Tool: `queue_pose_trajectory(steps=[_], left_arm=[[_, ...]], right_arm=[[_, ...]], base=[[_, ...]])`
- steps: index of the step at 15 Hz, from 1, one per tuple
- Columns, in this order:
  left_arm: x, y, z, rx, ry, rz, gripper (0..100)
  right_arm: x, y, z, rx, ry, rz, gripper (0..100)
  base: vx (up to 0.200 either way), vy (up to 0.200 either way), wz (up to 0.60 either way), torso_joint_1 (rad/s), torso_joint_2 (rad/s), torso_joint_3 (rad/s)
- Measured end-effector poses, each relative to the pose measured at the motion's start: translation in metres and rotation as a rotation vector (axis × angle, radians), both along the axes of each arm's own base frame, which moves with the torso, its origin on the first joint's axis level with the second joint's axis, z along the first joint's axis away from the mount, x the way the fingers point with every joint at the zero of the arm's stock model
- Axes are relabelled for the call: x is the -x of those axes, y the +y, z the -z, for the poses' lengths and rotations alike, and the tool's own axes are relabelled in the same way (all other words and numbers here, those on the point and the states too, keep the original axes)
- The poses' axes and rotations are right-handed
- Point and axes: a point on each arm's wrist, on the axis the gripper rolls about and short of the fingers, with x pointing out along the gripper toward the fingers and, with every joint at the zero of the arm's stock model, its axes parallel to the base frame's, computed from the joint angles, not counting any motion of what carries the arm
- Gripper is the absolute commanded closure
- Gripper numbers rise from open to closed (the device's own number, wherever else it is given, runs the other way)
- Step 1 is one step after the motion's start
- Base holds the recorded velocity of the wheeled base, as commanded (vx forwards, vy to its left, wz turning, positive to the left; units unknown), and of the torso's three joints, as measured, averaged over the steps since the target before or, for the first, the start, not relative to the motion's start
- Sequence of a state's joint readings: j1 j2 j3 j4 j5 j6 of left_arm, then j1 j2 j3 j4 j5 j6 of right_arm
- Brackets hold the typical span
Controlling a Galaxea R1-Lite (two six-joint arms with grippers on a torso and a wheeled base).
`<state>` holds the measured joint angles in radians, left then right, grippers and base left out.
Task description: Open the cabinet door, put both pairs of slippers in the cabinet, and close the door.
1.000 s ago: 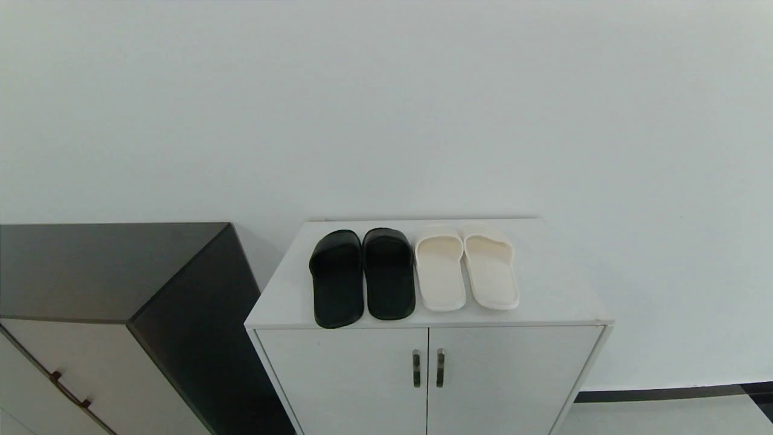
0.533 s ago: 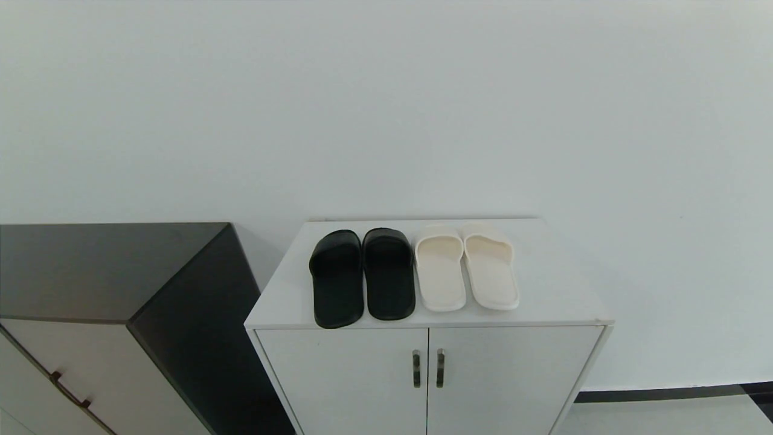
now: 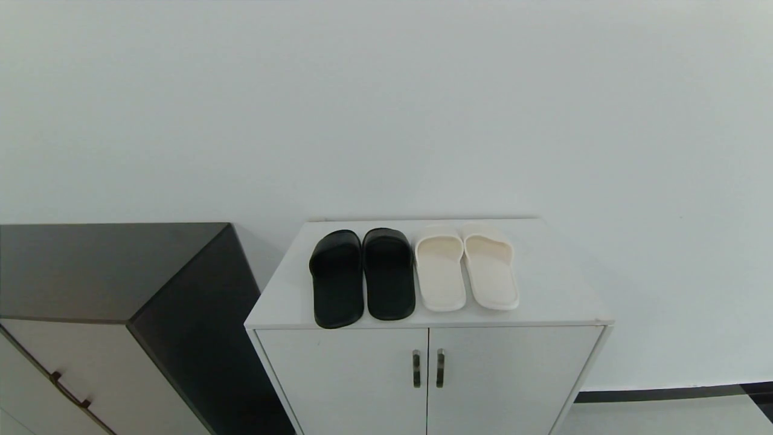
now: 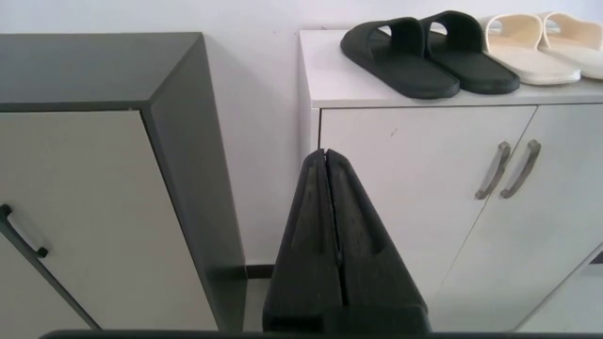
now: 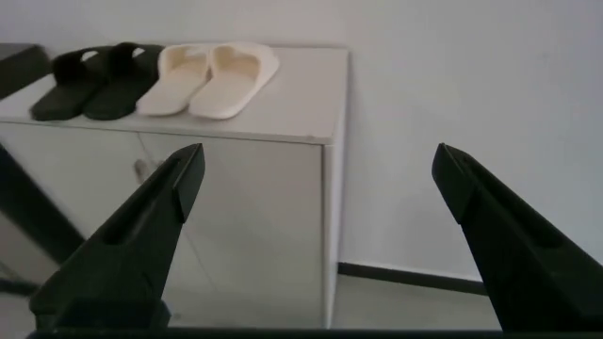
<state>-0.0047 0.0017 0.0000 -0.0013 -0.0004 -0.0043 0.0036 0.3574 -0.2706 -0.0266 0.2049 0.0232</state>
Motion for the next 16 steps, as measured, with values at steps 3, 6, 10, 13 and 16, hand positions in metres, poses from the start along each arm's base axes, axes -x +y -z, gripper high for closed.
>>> queue_pose_trajectory(steps=[3,6,10,13,16], left_arm=[[0.000,0.000,0.000,0.000,0.000,0.000,100],[0.000,0.000,0.000,0.000,0.000,0.000,100],[0.000,0.000,0.000,-0.001,0.000,0.002,100],[0.000,0.000,0.000,-0.001,0.000,0.003,100],[0.000,0.000,0.000,-0.002,0.000,0.003,100]], right_arm=[[-0.047,0.006,-0.021,-0.063,0.082,-0.112,0],[-0.085,0.036,-0.042,-0.134,0.124,-0.216,0],[-0.121,0.094,-0.055,-0.142,0.202,-0.277,0],[-0.148,0.135,-0.053,-0.129,0.262,-0.245,0],[-0.176,0.173,-0.047,-0.104,0.281,-0.146,0]], base=[[0.000,0.000,0.00,0.000,0.00,0.000],[0.000,0.000,0.00,0.000,0.00,0.000],[0.000,0.000,0.00,0.000,0.00,0.000],[0.000,0.000,0.00,0.000,0.00,0.000],[0.000,0.000,0.00,0.000,0.00,0.000]])
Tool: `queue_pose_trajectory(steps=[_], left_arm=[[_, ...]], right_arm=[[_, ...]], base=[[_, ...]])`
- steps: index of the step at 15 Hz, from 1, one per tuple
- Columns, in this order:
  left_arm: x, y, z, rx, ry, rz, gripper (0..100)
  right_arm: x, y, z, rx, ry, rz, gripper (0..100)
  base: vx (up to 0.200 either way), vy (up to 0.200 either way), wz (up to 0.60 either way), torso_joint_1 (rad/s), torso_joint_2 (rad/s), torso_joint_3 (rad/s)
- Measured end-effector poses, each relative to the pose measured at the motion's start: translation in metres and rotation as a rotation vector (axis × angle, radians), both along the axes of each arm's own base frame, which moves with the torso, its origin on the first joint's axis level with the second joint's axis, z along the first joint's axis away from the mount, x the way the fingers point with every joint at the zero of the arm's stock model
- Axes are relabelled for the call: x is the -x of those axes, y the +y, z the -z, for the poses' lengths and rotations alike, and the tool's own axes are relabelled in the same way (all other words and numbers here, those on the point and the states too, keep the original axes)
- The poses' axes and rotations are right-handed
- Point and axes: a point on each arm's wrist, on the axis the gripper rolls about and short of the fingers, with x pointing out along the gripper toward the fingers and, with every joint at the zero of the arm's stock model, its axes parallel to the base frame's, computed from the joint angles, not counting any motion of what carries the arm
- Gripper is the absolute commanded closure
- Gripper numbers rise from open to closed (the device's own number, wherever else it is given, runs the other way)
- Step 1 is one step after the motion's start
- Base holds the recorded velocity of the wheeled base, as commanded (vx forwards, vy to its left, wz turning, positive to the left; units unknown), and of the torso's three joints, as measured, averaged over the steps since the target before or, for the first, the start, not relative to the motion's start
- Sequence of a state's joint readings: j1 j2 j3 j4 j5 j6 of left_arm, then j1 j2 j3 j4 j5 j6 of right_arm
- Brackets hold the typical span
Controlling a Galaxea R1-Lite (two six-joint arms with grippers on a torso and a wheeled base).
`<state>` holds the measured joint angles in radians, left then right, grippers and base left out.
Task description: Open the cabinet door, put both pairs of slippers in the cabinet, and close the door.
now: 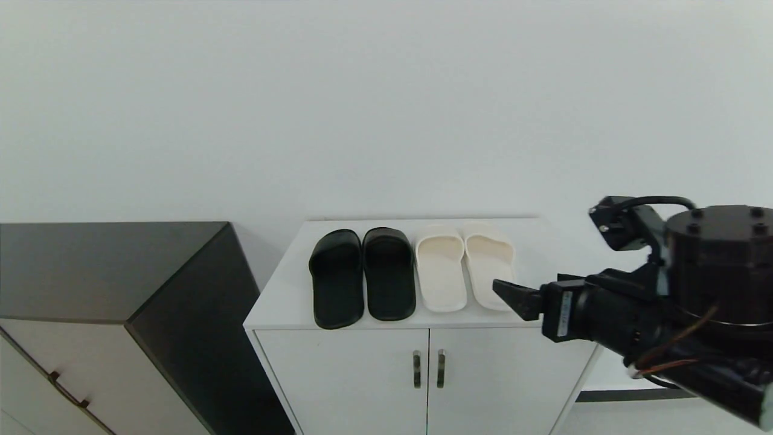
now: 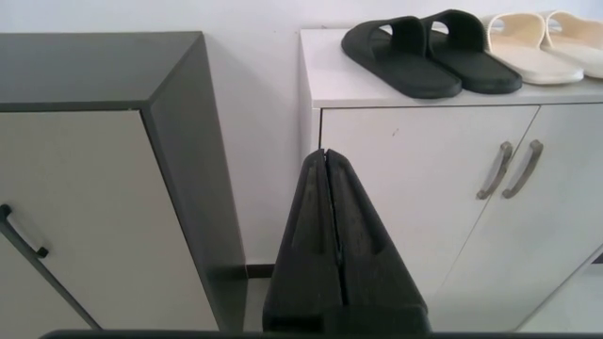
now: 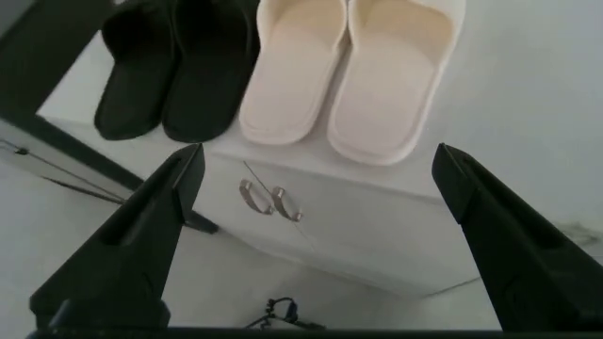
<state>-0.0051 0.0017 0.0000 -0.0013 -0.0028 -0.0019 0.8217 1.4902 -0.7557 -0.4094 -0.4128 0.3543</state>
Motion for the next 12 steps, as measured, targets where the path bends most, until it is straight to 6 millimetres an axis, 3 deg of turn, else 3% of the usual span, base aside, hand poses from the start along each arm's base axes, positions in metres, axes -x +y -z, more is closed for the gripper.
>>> queue_pose_trajectory(steps=[6,12], left_arm=[[0.000,0.000,0.000,0.000,0.000,0.000,100],[0.000,0.000,0.000,0.004,0.000,-0.001,100]], right_arm=[[-0.070,0.061,0.036,0.066,-0.039,0.169,0],[-0.135,0.086,0.060,0.121,-0.072,0.241,0]], base=[[0.000,0.000,0.00,0.000,0.00,0.000],[0.000,0.000,0.00,0.000,0.00,0.000]])
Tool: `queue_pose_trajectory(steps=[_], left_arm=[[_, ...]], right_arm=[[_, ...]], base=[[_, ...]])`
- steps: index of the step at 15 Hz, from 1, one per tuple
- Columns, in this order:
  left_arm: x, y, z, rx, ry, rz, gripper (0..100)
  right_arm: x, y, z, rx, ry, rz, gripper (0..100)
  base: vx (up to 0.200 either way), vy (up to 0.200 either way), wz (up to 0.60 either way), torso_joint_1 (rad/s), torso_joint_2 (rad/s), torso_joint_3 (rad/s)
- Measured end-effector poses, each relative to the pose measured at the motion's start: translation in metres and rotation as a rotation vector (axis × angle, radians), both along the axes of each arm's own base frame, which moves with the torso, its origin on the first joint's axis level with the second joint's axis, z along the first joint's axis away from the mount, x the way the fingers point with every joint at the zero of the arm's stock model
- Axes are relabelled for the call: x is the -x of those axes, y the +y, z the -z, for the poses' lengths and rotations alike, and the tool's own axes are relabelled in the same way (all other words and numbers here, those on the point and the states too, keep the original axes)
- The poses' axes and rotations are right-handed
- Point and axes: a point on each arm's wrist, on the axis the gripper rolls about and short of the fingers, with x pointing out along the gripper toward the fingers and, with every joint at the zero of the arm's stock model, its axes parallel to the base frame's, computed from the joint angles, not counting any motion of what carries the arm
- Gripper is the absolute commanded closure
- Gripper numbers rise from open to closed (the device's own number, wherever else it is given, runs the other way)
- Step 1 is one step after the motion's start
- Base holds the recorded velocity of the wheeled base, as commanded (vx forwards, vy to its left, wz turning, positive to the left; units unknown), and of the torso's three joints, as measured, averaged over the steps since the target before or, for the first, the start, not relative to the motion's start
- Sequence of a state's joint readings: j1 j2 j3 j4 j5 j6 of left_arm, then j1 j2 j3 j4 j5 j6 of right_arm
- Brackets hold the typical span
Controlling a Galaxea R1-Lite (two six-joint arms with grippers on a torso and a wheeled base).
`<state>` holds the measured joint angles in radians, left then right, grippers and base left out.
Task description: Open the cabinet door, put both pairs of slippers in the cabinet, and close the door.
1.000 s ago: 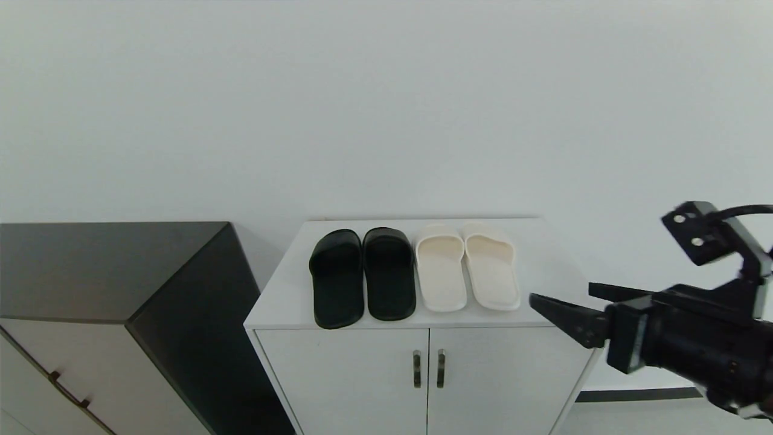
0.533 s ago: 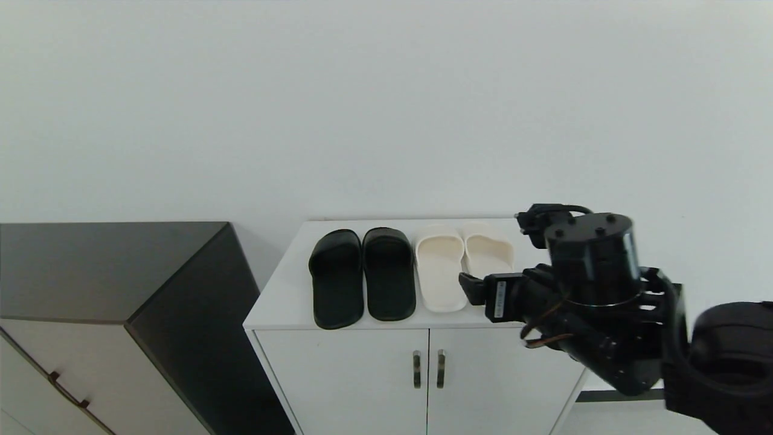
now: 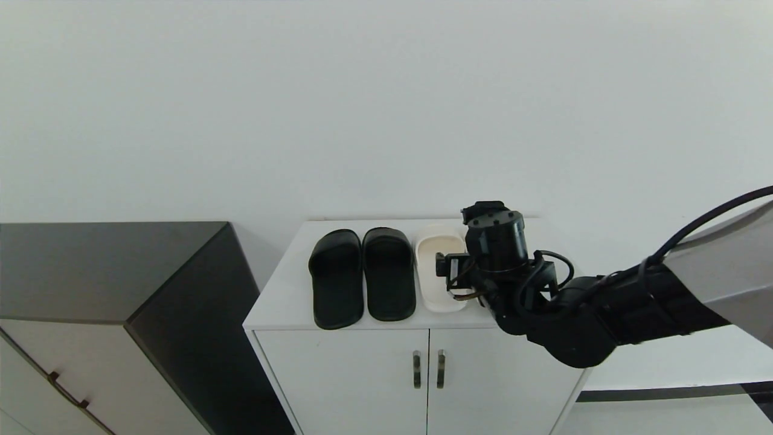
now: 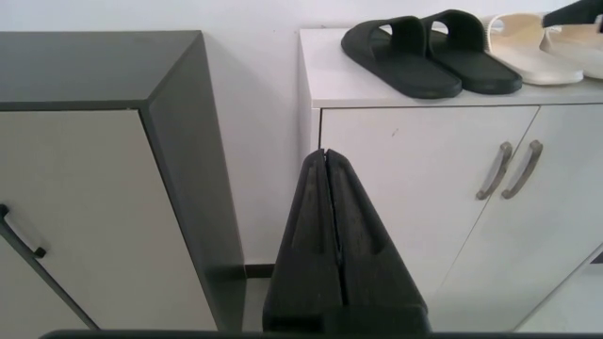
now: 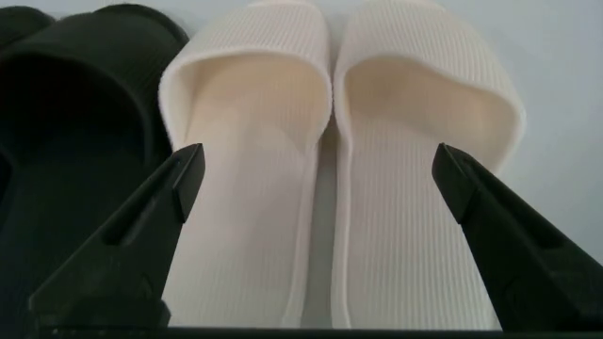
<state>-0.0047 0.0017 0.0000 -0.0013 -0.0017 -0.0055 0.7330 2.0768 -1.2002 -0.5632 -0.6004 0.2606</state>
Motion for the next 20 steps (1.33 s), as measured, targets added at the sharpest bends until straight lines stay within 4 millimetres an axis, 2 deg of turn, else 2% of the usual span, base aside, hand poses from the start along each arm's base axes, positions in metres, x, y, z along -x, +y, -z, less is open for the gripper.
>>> queue_pose_trajectory(steps=[5,13,19,20], left_arm=[[0.000,0.000,0.000,0.004,0.000,0.000,100],[0.000,0.000,0.000,0.006,0.000,0.000,100],[0.000,0.000,0.000,0.006,0.000,0.000,100],[0.000,0.000,0.000,0.006,0.000,0.000,100]], right_arm=[[-0.030,0.008,0.010,0.030,-0.015,0.014,0],[-0.058,0.006,0.012,0.020,-0.023,0.053,0],[-0.064,0.005,0.020,0.019,-0.012,0.064,0],[-0.064,0.006,0.021,0.020,-0.011,0.063,100]], base=[[0.000,0.000,0.00,0.000,0.00,0.000],[0.000,0.000,0.00,0.000,0.00,0.000],[0.000,0.000,0.00,0.000,0.00,0.000],[0.000,0.000,0.00,0.000,0.00,0.000]])
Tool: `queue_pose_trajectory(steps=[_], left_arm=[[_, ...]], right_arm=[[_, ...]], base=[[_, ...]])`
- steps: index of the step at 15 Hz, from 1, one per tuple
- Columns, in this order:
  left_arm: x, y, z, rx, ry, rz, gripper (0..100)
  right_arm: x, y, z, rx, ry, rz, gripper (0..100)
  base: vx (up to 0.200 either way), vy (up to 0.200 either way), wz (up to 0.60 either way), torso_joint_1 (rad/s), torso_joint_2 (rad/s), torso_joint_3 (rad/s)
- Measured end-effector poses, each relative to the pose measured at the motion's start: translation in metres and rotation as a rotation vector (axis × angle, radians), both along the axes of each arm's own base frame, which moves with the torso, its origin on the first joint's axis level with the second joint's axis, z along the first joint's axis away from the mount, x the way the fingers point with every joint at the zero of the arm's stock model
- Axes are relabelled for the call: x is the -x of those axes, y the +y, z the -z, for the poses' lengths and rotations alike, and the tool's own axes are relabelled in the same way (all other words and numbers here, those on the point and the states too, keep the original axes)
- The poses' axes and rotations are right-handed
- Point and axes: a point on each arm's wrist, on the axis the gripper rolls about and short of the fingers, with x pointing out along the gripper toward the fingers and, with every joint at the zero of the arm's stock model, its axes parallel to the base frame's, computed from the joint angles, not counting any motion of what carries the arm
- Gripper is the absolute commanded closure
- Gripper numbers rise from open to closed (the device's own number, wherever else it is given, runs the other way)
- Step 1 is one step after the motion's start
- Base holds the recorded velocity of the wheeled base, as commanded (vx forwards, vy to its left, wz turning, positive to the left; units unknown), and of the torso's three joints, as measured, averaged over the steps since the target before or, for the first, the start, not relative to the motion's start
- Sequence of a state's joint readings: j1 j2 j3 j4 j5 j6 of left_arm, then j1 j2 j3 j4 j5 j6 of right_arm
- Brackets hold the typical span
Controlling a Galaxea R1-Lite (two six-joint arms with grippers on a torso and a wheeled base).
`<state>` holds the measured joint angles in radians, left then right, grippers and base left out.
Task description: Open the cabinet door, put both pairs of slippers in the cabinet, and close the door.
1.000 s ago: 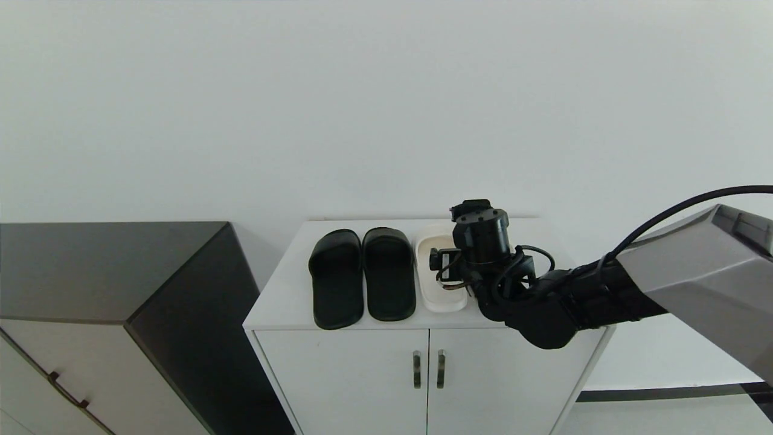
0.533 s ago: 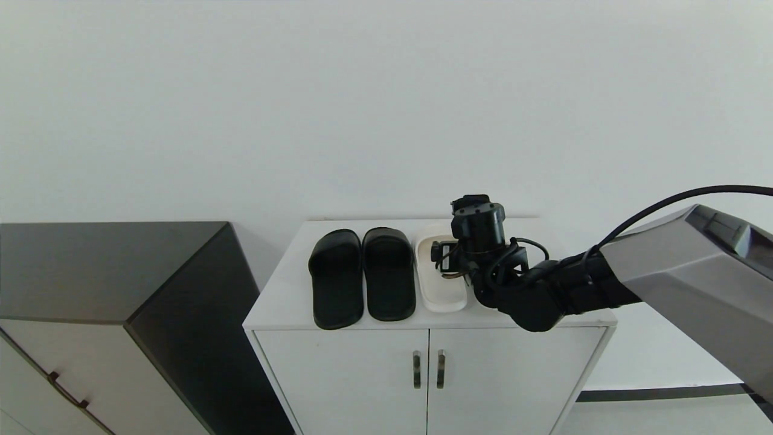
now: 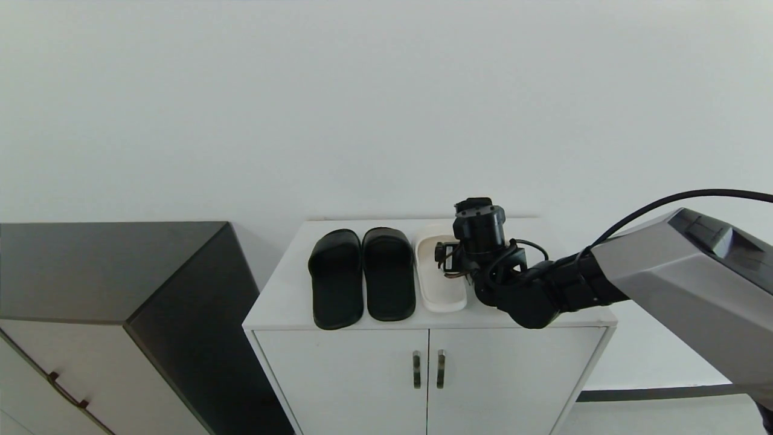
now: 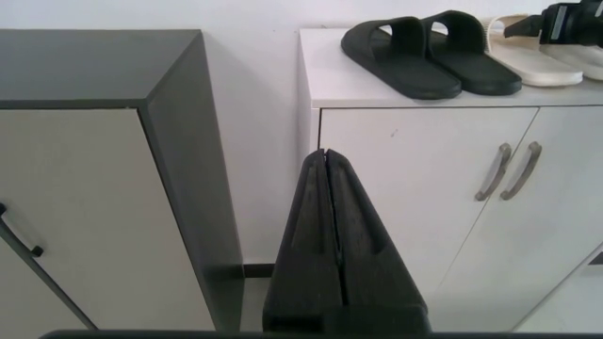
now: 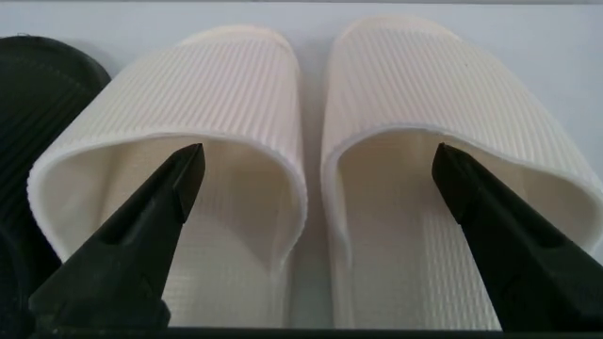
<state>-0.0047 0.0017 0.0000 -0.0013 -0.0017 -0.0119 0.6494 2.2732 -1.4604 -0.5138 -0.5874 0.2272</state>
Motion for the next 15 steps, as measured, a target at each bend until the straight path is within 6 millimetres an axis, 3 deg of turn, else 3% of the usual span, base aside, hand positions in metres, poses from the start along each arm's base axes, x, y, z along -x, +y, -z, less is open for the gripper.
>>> queue_pose_trajectory(steps=[9,15], left_arm=[[0.000,0.000,0.000,0.000,0.000,0.000,100],[0.000,0.000,0.000,0.000,0.000,-0.001,100]], right_arm=[[-0.001,0.003,0.002,0.009,0.000,-0.003,100],[0.029,-0.011,-0.028,0.031,-0.015,-0.034,100]], base=[[0.000,0.000,0.00,0.000,0.00,0.000],[0.000,0.000,0.00,0.000,0.00,0.000]])
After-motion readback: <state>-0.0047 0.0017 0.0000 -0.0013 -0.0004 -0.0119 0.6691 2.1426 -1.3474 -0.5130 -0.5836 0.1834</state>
